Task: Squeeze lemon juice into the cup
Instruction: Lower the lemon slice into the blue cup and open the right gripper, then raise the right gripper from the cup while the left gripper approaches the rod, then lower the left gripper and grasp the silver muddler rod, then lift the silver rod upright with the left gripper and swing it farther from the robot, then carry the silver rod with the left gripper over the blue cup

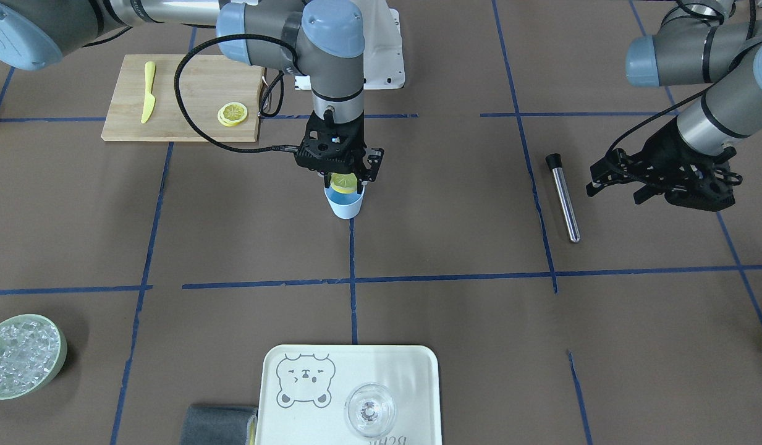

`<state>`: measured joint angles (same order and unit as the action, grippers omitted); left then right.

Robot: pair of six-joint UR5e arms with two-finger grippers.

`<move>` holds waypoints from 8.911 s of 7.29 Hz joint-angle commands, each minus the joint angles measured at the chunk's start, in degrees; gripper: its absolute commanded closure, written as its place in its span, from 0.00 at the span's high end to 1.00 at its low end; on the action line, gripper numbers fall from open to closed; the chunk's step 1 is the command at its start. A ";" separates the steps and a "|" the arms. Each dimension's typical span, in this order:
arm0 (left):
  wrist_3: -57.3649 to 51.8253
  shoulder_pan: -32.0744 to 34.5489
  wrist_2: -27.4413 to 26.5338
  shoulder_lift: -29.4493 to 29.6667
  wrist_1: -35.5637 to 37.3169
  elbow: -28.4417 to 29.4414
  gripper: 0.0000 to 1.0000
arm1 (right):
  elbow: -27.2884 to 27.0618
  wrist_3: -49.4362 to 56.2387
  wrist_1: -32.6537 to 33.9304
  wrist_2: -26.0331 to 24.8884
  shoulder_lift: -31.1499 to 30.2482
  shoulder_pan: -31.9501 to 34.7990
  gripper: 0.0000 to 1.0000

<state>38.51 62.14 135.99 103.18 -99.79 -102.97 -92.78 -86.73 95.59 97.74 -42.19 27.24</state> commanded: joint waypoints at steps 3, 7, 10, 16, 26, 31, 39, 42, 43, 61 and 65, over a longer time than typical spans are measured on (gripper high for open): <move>-0.10 0.00 0.07 0.00 -0.05 0.14 1.00 | -0.04 0.77 -0.05 -0.01 -0.35 0.00 1.00; -0.01 -2.54 -0.19 0.70 0.30 1.01 1.00 | -9.82 6.35 0.04 4.71 -8.21 7.08 1.00; 5.75 -4.47 -0.11 0.17 1.79 4.08 1.00 | -14.19 20.94 -0.05 12.63 -16.07 17.47 1.00; 7.90 -12.83 -0.11 2.28 1.79 11.81 1.00 | -18.31 33.03 -0.58 22.84 -22.85 29.18 1.00; 7.11 -12.92 -2.74 2.02 1.44 15.25 0.99 | -18.84 32.94 -0.58 22.75 -22.94 28.92 1.00; 7.37 -12.83 -2.66 2.11 1.88 14.73 0.00 | -18.76 33.03 -0.49 22.84 -22.94 28.92 1.00; 10.25 -10.37 -25.15 4.65 2.94 -1.95 0.00 | -19.46 32.33 0.12 23.02 -23.11 29.09 1.00; 20.03 -13.17 -35.00 12.28 -0.03 -2.68 0.00 | -19.72 32.24 0.04 23.11 -23.90 29.09 1.00; 18.20 -13.18 -35.00 12.91 -2.31 -2.59 0.00 | -20.16 32.24 -0.05 23.11 -25.21 29.18 1.00; 1.25 -44.98 -84.39 17.05 -40.89 -3.03 0.00 | -1.35 94.81 -0.67 39.54 -46.41 64.16 1.00; -2.21 -49.56 -93.70 19.07 -48.02 4.51 0.00 | -0.83 94.46 -1.11 39.54 -46.32 64.07 1.00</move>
<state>36.47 13.86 44.55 121.69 -145.41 -100.63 -93.58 7.87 94.53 137.22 -88.71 91.32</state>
